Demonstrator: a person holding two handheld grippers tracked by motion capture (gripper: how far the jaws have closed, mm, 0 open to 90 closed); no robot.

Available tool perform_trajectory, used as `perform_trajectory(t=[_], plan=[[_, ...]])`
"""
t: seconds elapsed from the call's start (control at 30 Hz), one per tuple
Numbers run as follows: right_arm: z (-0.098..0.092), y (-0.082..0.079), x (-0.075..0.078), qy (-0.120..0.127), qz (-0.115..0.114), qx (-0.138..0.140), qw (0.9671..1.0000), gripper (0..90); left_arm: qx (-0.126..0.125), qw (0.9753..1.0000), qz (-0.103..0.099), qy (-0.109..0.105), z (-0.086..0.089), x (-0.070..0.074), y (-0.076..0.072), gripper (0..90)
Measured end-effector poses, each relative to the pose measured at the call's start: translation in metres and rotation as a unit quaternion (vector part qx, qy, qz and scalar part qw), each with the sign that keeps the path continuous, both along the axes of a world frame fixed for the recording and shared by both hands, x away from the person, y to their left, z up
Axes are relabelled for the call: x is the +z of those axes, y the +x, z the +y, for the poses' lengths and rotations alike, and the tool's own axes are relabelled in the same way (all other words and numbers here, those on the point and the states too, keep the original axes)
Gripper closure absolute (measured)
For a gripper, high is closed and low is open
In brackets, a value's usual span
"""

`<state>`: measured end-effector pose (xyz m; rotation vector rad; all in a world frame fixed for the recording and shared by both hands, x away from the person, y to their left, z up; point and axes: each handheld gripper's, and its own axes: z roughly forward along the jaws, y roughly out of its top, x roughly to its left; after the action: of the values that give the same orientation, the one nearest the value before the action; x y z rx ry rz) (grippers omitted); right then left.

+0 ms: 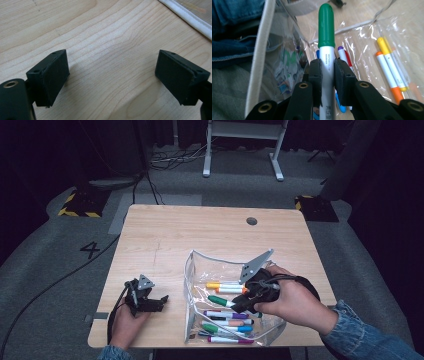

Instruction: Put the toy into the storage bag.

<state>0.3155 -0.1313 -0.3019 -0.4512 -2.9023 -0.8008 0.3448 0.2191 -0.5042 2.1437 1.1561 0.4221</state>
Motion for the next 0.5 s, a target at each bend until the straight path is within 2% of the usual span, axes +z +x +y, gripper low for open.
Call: perform_trajectory(t=[0.2,0.27,0.5], plan=[[0.014,0.002,-0.018,-0.037,0.017,0.012,0.9991,76.7,0.0,1.0,-0.001,0.0,0.0,0.0,0.0,12.0],[0.018,0.003,-0.022,-0.057,0.027,0.015,0.9979,76.7,0.0,1.0,0.0,0.0,0.0,0.0,0.0,12.0],[0.027,0.004,-0.025,-0.087,0.025,0.023,0.9956,76.7,0.0,1.0,0.0,0.0,0.0,0.0,0.0,12.0]])
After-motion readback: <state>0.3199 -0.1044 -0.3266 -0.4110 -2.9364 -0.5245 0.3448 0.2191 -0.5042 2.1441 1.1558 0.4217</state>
